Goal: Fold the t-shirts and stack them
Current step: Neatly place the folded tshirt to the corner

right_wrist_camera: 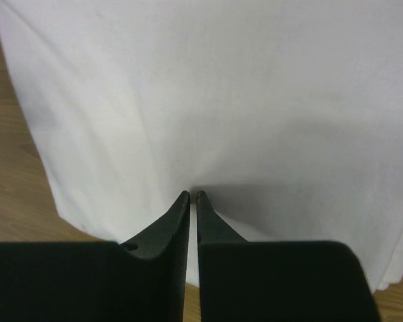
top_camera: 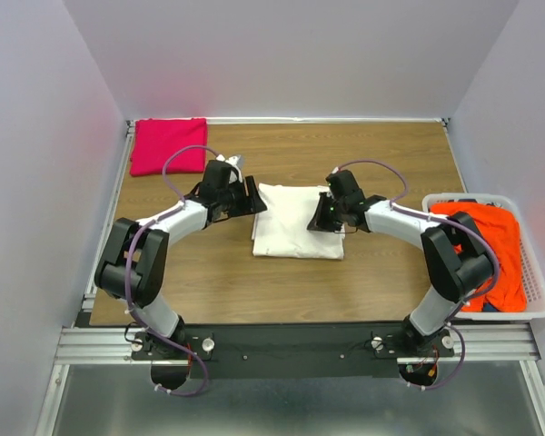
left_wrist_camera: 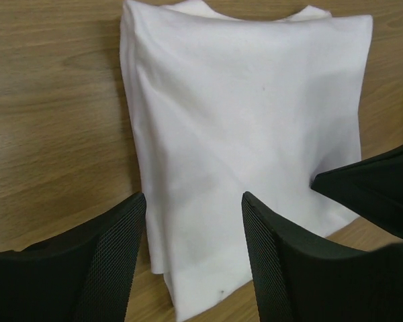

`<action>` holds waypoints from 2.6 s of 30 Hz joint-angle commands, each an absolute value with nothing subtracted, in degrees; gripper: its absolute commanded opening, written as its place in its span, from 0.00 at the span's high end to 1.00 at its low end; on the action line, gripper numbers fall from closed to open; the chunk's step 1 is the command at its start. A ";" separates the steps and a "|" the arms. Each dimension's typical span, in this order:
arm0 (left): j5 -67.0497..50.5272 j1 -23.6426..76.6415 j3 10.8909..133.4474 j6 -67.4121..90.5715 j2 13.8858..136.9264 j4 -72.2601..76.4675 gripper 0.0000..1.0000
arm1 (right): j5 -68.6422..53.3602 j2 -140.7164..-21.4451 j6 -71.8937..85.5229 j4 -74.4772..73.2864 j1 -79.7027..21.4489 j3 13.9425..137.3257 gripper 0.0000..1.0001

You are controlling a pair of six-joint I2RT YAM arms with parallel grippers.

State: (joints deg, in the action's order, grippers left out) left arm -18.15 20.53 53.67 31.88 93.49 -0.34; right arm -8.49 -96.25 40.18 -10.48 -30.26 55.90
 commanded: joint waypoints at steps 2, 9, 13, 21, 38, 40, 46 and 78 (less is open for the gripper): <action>-19.34 19.25 54.84 27.78 97.38 -1.76 0.30 | -4.05 -100.54 38.58 -11.78 -30.41 56.87 0.86; -18.19 19.16 56.69 24.53 102.39 -3.78 0.28 | -3.78 -100.90 38.06 -11.51 -30.24 56.78 0.86; -21.18 19.16 57.65 23.91 104.94 -3.87 0.28 | -4.04 -100.37 37.88 -11.51 -30.23 57.22 0.86; -20.48 19.25 59.32 23.73 108.45 -6.06 0.34 | -4.66 -99.67 37.62 -11.43 -30.06 57.13 0.86; -11.26 25.40 67.93 23.73 112.68 -13.69 1.00 | -6.24 -98.00 37.35 -11.51 -29.53 60.03 0.86; -5.47 25.40 70.74 22.24 112.94 -16.60 1.00 | -6.50 -97.04 37.09 -11.60 -29.53 60.55 0.85; 10.09 24.79 86.10 18.55 115.31 -25.83 1.00 | -4.66 -93.25 36.92 -15.81 -29.44 62.75 0.75; 44.48 10.90 137.46 -1.22 136.50 -36.57 1.00 | -4.04 -91.84 33.84 -21.09 -29.44 63.28 0.75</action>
State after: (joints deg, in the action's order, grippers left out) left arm 41.60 11.92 134.74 2.52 136.51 -40.99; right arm -5.37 -90.56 34.46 -19.86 -29.87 62.72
